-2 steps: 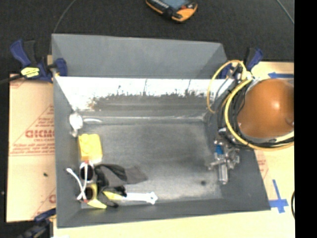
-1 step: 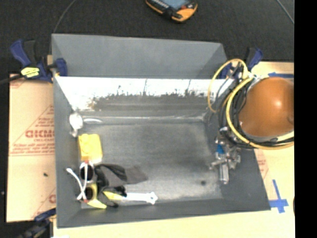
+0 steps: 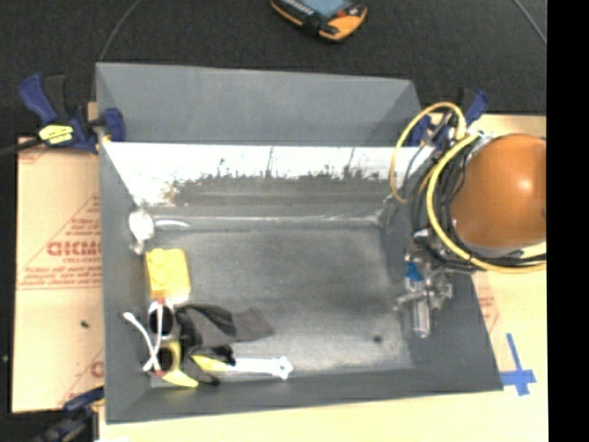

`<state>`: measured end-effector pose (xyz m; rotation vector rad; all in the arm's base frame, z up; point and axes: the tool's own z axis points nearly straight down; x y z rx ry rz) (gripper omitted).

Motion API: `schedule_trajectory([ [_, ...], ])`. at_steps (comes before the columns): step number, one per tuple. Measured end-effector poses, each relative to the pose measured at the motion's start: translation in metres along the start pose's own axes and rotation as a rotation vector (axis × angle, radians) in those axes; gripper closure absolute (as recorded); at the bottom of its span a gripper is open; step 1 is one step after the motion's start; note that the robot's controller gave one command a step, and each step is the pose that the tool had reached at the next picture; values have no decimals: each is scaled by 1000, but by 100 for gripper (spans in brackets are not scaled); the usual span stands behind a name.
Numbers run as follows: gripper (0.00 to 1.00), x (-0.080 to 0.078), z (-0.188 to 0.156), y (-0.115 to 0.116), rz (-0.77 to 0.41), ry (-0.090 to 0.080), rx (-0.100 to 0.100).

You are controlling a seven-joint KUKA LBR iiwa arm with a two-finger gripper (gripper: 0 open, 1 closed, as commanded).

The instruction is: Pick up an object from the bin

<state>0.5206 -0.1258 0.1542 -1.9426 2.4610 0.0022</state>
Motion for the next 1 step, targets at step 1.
schedule_trajectory([
  [1,100,0,-17,-1,0,1,4],
])
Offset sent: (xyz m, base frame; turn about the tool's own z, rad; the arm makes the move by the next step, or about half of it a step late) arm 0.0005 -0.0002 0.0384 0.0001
